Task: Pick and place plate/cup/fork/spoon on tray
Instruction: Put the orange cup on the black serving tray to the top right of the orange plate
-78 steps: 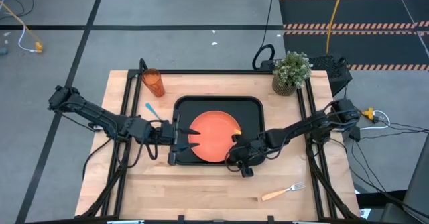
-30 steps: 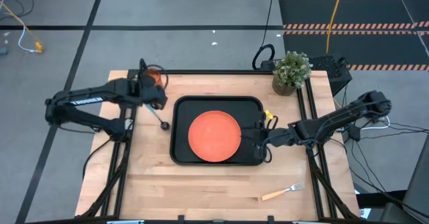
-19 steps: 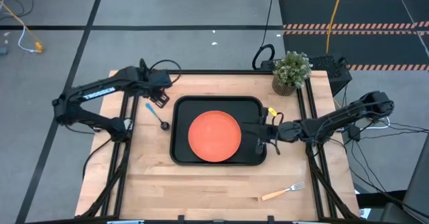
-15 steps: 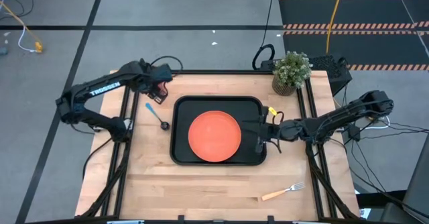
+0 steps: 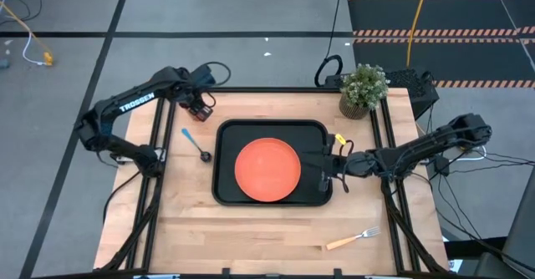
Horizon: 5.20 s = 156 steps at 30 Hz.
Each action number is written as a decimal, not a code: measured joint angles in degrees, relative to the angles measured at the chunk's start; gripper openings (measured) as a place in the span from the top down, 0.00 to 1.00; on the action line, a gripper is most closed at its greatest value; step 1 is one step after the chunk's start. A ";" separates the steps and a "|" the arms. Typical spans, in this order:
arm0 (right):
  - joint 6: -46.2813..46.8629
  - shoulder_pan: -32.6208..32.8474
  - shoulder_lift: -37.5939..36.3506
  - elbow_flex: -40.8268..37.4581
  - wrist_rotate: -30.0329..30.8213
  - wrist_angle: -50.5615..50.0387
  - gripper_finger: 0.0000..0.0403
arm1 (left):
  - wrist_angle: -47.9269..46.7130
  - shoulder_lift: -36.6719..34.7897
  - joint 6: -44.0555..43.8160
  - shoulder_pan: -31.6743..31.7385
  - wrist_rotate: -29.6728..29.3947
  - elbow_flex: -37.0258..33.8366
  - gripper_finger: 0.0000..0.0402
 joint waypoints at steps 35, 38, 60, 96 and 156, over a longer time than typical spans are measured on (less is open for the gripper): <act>2.28 -1.56 0.04 0.04 0.25 -1.54 0.65 | 3.99 1.18 2.51 -14.98 7.77 12.46 0.97; 2.44 -1.80 0.04 0.04 0.26 -1.42 0.65 | 9.26 1.40 4.54 -19.94 8.82 16.90 0.98; 13.09 -1.77 -18.18 0.05 0.29 -26.11 0.65 | -0.78 35.33 19.79 -30.90 14.89 57.65 0.96; 33.74 -1.81 -28.33 -2.93 0.04 -42.66 0.65 | 7.91 52.44 26.54 -32.52 19.79 63.34 0.93; 31.76 -1.84 -27.52 -2.95 0.28 -43.30 0.65 | 14.69 53.16 28.83 -35.44 12.23 63.82 0.70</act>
